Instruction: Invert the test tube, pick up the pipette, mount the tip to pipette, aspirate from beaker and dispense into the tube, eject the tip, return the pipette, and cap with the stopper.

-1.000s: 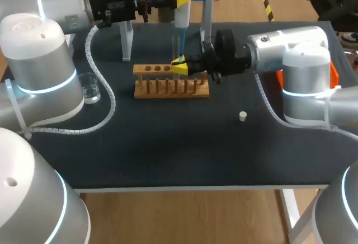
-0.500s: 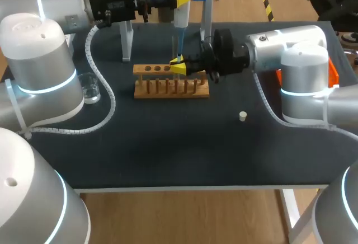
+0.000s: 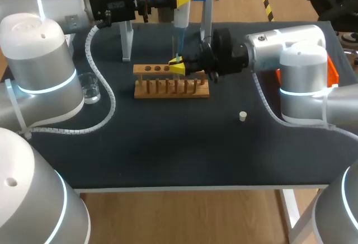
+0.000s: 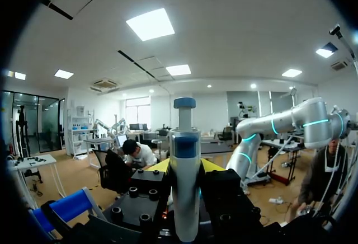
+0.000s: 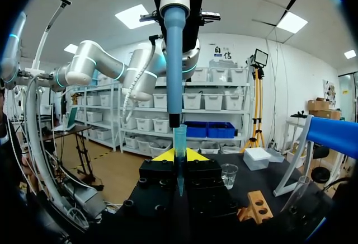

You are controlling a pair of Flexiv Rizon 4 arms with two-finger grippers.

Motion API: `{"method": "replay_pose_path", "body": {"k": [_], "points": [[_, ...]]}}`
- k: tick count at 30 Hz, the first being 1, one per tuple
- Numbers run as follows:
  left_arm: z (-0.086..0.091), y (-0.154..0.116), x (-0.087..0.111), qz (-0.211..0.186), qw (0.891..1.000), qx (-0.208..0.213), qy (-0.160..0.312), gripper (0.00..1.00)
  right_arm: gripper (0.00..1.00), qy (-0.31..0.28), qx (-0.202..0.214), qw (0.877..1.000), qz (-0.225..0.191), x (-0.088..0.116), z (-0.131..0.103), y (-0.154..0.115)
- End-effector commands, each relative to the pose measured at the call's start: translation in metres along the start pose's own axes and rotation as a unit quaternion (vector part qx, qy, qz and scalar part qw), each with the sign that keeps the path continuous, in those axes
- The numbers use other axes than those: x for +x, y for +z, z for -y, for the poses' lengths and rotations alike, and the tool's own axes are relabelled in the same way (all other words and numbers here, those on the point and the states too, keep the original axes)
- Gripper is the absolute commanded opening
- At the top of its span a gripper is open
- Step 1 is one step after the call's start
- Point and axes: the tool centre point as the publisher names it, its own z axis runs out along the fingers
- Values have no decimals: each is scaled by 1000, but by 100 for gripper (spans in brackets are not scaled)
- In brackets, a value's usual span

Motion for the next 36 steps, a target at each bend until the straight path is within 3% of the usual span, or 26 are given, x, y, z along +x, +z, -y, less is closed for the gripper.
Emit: {"method": "replay_pose_path", "body": {"k": [1, 36], "points": [[0, -1, 0, -1, 1000, -1, 0, 0, 0, -2, -1, 1000, 0, 1, -3, 0], [0, -1, 0, -1, 1000, -1, 0, 0, 0, 0, -1, 1000, 3, 5, 1, -8]]}}
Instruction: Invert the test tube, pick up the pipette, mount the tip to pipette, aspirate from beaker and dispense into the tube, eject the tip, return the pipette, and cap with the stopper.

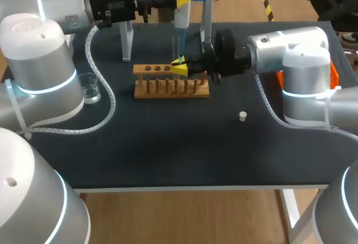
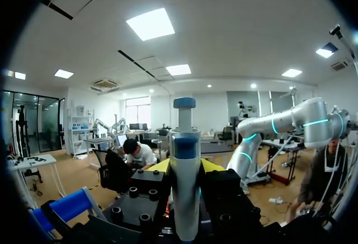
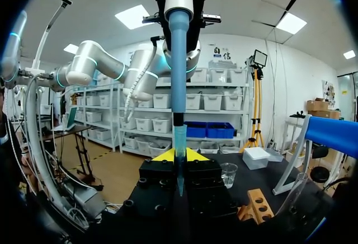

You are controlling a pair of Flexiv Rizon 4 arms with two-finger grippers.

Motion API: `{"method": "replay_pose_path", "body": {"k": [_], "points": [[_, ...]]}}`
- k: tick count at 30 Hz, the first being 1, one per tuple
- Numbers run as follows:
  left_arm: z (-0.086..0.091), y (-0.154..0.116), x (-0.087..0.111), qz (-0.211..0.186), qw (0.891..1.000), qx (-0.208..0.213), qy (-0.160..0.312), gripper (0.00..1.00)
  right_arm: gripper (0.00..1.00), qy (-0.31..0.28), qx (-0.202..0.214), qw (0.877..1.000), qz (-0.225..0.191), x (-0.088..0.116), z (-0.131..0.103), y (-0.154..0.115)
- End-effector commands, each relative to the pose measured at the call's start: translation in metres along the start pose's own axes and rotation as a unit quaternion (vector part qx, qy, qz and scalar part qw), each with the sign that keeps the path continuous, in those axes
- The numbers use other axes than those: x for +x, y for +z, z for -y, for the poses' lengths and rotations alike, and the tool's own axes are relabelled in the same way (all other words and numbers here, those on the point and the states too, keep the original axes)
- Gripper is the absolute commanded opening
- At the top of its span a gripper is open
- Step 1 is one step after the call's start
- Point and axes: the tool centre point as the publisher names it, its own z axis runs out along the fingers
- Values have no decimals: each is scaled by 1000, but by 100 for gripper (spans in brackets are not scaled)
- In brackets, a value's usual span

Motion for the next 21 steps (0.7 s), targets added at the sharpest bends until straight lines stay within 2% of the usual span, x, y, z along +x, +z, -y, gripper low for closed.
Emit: {"method": "replay_pose_path", "body": {"k": [1, 21], "points": [[0, -1, 0, -1, 1000, -1, 0, 0, 0, 0, 0, 1000, -1, 2, -1, -2], [0, -1, 0, -1, 1000, -1, 0, 0, 0, -5, -7, 1000, -2, 6, -8, -1]]}}
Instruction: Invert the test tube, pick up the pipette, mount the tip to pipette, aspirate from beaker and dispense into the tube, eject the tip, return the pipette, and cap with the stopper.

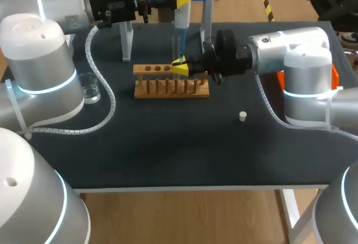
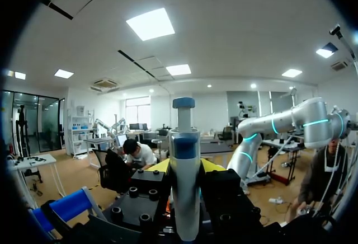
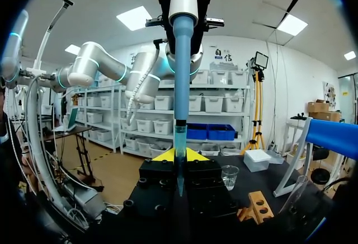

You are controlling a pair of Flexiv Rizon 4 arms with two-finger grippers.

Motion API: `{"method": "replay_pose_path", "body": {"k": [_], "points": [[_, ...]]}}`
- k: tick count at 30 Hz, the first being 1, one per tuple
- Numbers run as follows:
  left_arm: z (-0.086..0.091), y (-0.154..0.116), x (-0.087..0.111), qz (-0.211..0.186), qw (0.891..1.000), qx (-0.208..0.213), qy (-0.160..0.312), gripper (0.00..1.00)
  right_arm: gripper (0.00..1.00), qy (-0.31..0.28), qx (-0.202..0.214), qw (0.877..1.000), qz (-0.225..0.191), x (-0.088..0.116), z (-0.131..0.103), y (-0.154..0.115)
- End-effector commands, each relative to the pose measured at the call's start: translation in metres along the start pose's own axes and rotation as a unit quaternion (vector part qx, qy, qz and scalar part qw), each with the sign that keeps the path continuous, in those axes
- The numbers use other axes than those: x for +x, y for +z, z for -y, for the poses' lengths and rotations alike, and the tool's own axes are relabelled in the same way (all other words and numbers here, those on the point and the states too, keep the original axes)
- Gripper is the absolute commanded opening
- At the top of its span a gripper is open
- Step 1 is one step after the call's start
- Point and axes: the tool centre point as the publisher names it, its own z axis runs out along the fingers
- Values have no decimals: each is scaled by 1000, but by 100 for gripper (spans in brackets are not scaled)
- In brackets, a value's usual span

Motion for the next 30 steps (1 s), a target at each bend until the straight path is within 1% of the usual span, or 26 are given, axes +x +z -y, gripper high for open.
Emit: {"method": "replay_pose_path", "body": {"k": [1, 17, 30], "points": [[0, -2, 0, -1, 1000, -1, 0, 0, 0, -2, -1, 1000, 2, 2, -3, 0], [0, -2, 0, -1, 1000, -1, 0, 0, 0, -6, -10, 1000, 9, 0, -14, 1], [0, -2, 0, -1, 1000, -1, 0, 0, 0, -17, -16, 1000, 13, -4, -33, -1]]}}
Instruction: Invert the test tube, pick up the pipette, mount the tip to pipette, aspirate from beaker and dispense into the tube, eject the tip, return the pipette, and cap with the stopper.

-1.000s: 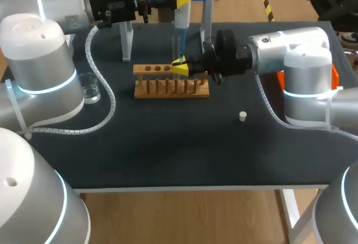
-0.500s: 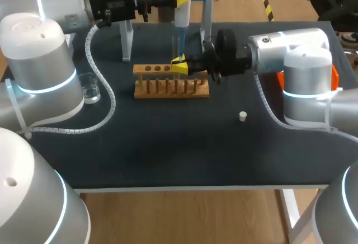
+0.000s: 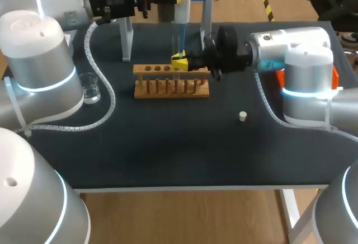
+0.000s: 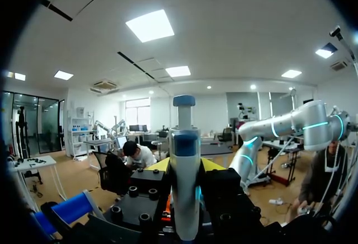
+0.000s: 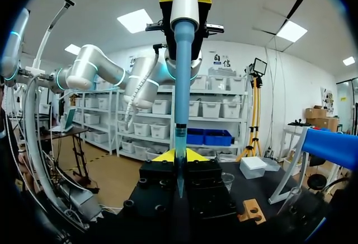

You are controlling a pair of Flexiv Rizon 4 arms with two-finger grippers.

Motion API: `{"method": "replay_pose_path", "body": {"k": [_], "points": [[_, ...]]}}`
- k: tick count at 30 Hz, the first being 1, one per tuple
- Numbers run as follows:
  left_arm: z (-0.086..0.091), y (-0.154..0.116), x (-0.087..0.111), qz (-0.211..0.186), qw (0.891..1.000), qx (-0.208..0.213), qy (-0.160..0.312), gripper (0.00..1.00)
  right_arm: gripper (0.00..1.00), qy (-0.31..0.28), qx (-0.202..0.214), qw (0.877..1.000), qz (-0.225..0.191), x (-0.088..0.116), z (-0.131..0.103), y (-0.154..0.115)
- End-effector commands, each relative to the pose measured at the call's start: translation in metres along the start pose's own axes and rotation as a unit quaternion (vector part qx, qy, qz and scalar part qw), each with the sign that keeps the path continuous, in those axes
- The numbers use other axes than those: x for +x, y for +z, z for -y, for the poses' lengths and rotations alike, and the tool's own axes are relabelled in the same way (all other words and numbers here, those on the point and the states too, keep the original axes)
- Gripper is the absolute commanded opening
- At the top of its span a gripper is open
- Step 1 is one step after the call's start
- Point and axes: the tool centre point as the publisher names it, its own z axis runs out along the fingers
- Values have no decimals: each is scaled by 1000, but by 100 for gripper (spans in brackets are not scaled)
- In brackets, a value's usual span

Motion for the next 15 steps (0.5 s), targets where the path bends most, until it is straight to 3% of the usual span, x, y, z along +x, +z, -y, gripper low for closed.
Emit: {"method": "replay_pose_path", "body": {"k": [1, 8, 9, 10, 11, 12, 13, 15], "points": [[-9, -2, 0, -1, 1000, -2, 0, 0, 0, -2, 1, 1000, 2, 0, -15, -1], [-9, -2, 0, -1, 1000, -2, 0, 0, 0, 0, 9, 1000, 0, 2, -8, -2], [-9, -2, 0, -1, 1000, -2, 0, 0, 5, 1, 12, 1000, 0, 3, -6, -2], [-9, -2, 0, -1, 1000, -2, 0, 0, 40, 2, 16, 1000, 1, 3, -2, -2], [-9, -2, 0, -1, 1000, -2, 0, 0, 50, 3, 17, 1000, 1, 4, -1, -2], [-9, -2, 0, -1, 1000, -2, 0, 0, 93, 4, 18, 1000, 1, 4, 0, -3], [-9, -2, 0, -1, 1000, -2, 0, 0, 100, 5, 20, 1000, 2, 4, 1, -3], [-9, -2, 0, -1, 1000, -2, 0, 0, 100, 6, 22, 1000, 2, 4, 4, -4]]}}
